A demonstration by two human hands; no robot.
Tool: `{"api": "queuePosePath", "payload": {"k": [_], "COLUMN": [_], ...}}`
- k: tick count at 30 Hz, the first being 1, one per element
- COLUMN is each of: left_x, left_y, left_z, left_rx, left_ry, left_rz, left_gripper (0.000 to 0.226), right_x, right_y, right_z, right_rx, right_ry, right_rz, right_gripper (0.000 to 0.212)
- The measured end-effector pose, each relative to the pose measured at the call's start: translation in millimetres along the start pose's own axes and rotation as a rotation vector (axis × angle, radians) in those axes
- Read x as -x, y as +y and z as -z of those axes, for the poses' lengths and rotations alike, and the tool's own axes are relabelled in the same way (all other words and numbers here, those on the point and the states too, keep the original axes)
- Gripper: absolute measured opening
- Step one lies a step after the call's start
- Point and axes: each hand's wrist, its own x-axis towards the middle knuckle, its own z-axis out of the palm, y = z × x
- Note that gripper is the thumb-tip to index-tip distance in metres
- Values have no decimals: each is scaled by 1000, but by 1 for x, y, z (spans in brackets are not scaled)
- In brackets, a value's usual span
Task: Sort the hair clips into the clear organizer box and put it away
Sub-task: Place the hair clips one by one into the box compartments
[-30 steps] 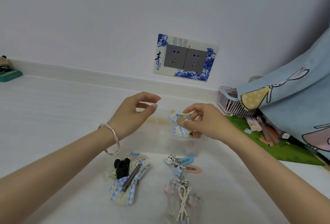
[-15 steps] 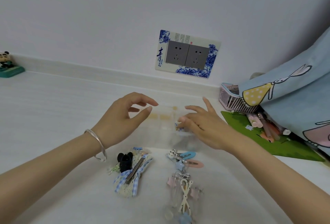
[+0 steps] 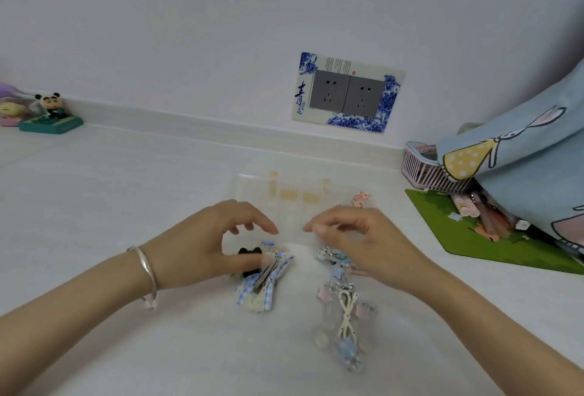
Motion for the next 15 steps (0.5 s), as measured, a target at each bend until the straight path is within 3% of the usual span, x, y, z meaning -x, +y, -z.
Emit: {"api": "queuePosePath", "payload": {"k": [6,9,15], "left_x": [10,11,11], "left_y": [-4,-3,0], "left_z": [-13,-16,-12], "left_rx": [-103,-127,-83], "left_ry": [-83,-67,10], "left_rz": [22,32,-15], "left_gripper": [58,52,36], "right_x": [-7,-9,-7], "right_y": [8,9,12], "right_z": [-34,-38,-33], "right_rx": [201,278,214], "right_ry": [-134,-179,-87], "right_rz": [-73,-36,40], "right_gripper": [26,25,8]}}
